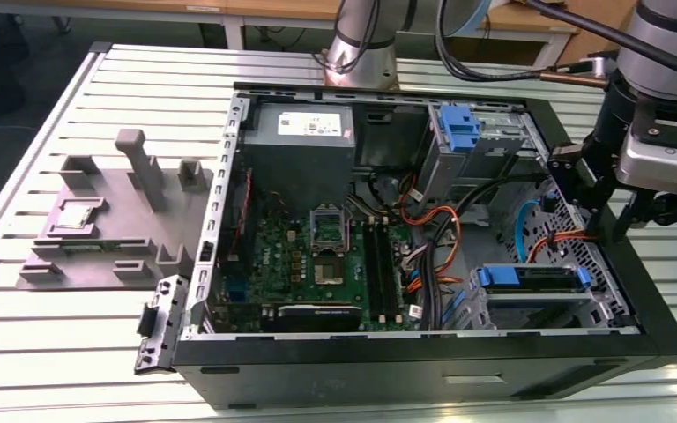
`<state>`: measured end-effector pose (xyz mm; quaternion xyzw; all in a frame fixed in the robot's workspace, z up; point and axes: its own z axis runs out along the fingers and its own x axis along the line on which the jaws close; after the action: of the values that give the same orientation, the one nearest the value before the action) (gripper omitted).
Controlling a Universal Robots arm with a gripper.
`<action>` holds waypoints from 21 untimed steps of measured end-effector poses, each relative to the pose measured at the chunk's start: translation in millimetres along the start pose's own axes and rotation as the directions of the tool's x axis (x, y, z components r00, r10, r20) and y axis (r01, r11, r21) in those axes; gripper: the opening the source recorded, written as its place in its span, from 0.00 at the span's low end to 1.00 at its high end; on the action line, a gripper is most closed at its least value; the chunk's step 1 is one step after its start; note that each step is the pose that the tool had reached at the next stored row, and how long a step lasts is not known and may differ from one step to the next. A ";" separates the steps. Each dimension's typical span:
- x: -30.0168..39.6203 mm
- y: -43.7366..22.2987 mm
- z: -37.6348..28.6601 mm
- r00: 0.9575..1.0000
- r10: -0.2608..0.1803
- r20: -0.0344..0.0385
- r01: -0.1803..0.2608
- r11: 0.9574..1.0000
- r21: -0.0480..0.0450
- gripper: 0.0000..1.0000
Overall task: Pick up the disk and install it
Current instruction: 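Insert the first disk wire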
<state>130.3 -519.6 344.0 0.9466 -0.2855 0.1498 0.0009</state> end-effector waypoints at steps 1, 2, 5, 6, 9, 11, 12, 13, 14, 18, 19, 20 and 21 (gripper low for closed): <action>-0.4 0.3 0.0 1.000 -0.002 -0.002 0.002 1.000 0.001 0.30; -0.5 0.4 0.0 1.000 -0.004 -0.002 0.004 1.000 0.001 0.30; -0.5 0.4 -0.1 1.000 -0.005 -0.003 0.005 1.000 0.000 0.18; -0.2 0.3 -1.2 1.000 -0.005 -0.003 0.005 1.000 0.000 0.18; 2.2 -0.3 -9.5 1.000 -0.005 -0.003 0.005 1.000 0.000 0.18; 2.3 -0.3 -9.8 1.000 -0.005 -0.003 0.005 1.000 0.001 0.18; 2.3 -0.3 -9.8 1.000 -0.005 -0.003 0.005 1.000 0.000 0.18; 2.3 -0.2 -9.8 1.000 -0.005 -0.003 0.005 1.000 0.000 0.18; 1.8 0.2 -10.1 1.000 -0.005 -0.004 0.005 1.000 -0.001 0.18; -6.1 6.2 -13.0 1.000 -0.006 -0.004 0.006 1.000 -0.001 0.18; -7.5 7.2 -13.5 1.000 -0.006 -0.004 0.006 1.000 -0.001 0.18; -8.0 7.6 -13.7 1.000 -0.006 -0.004 0.006 1.000 -0.002 0.17; -8.0 7.6 -13.5 1.000 -0.005 -0.004 0.005 1.000 -0.002 0.17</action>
<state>116.0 -520.4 354.1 0.9469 -0.2835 0.1517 0.0027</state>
